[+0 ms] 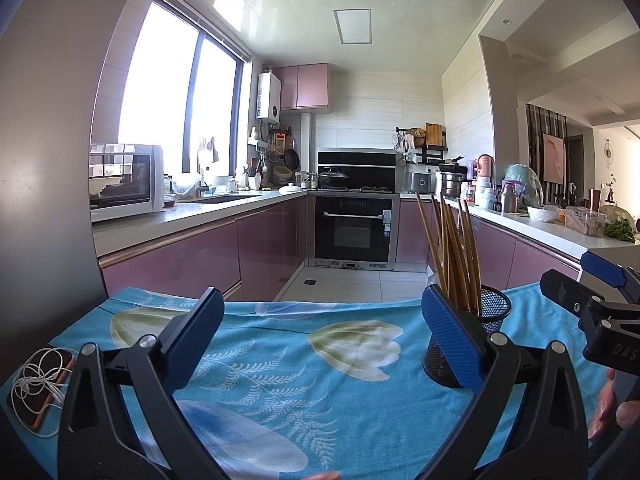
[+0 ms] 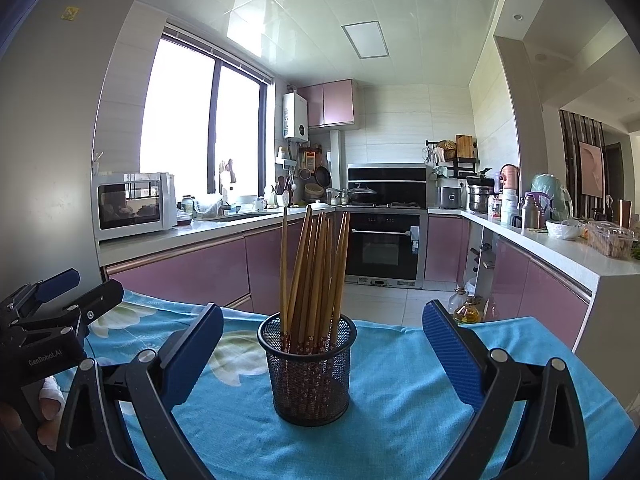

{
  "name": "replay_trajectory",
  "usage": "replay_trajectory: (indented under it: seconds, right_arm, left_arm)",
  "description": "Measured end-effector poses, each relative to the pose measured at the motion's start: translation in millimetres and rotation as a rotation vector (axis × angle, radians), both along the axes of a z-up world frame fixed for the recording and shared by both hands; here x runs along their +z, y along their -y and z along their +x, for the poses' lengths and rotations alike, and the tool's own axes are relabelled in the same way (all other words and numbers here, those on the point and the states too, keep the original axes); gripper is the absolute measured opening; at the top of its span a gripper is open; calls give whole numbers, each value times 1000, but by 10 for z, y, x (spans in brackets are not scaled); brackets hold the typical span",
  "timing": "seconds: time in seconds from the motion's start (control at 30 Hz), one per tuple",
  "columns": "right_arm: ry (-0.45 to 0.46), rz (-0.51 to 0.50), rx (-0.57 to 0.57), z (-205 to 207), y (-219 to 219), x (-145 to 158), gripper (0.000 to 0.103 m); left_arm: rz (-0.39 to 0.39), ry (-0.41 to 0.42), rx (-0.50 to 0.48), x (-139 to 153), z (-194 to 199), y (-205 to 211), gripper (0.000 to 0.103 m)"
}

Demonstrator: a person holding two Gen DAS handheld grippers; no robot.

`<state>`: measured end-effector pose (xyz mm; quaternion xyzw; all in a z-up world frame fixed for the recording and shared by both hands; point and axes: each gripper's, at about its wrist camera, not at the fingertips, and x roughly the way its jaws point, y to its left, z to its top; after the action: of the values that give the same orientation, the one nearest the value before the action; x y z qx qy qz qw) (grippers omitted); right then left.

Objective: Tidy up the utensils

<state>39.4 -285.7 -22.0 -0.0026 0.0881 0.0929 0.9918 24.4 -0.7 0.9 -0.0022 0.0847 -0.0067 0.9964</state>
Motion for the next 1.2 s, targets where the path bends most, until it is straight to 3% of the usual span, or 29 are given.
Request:
replay_trajectory:
  seconds: [1.2]
  right_arm:
    - [-3, 3, -10, -2, 18, -33, 96]
  left_arm:
    - [-1, -1, 2, 12, 4, 22, 97]
